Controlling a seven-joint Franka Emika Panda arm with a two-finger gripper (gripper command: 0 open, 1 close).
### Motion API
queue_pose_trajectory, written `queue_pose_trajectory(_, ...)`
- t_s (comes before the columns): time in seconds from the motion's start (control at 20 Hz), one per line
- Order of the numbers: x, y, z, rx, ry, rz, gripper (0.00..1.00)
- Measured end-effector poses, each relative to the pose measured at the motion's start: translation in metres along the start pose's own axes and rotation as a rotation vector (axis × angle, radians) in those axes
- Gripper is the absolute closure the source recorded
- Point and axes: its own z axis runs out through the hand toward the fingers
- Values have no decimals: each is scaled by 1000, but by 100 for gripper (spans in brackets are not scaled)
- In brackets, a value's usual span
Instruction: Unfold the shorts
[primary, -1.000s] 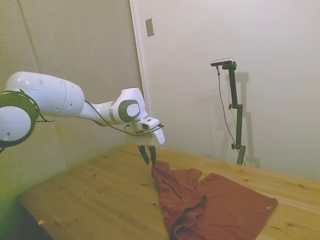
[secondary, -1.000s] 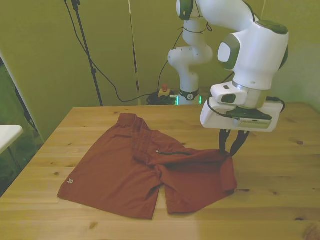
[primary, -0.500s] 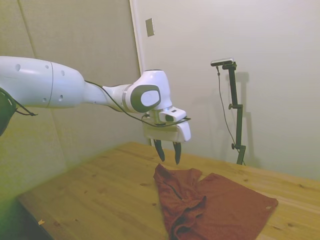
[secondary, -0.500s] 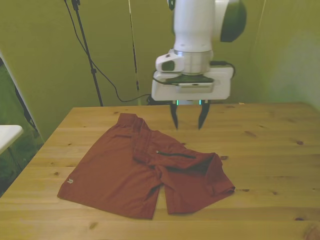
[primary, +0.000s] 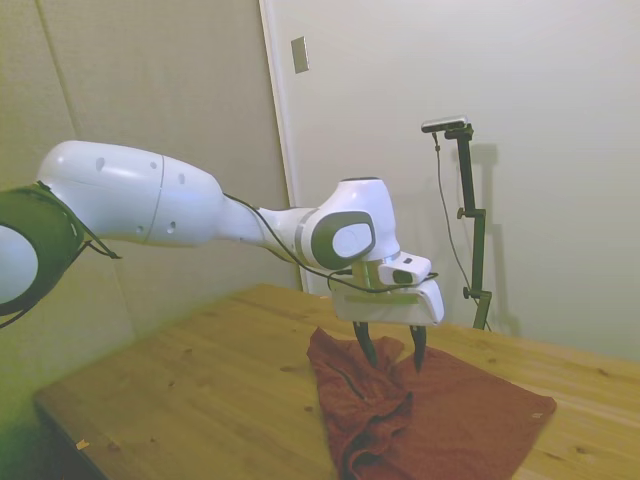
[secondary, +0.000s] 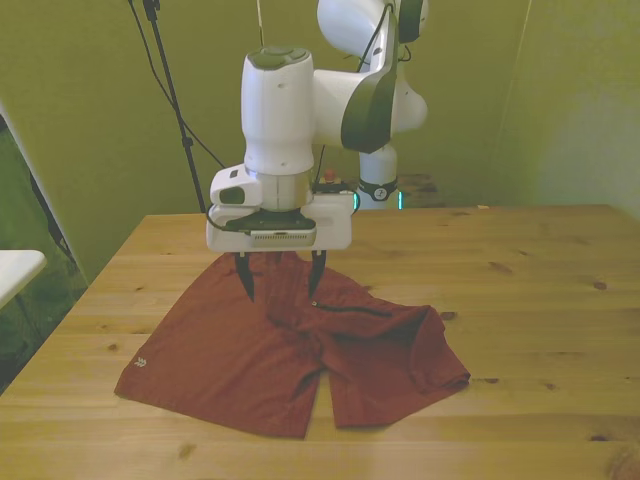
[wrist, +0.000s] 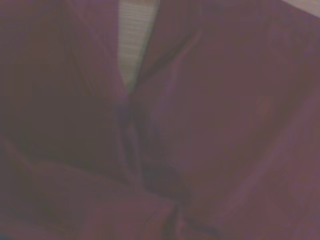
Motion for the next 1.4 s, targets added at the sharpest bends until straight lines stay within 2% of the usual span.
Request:
queue_pose_trajectory(0.3, 7, 8, 26, 9, -34, -78, 0)
queue_pose_trajectory(0.75, 4, 3, 47, 14, -70, -103, 0)
queue_pose_trajectory(0.8, 3, 2, 47, 14, -74, -104, 100)
queue_pose_trajectory(1.4, -3, 2, 57, 32, -126, -88, 100)
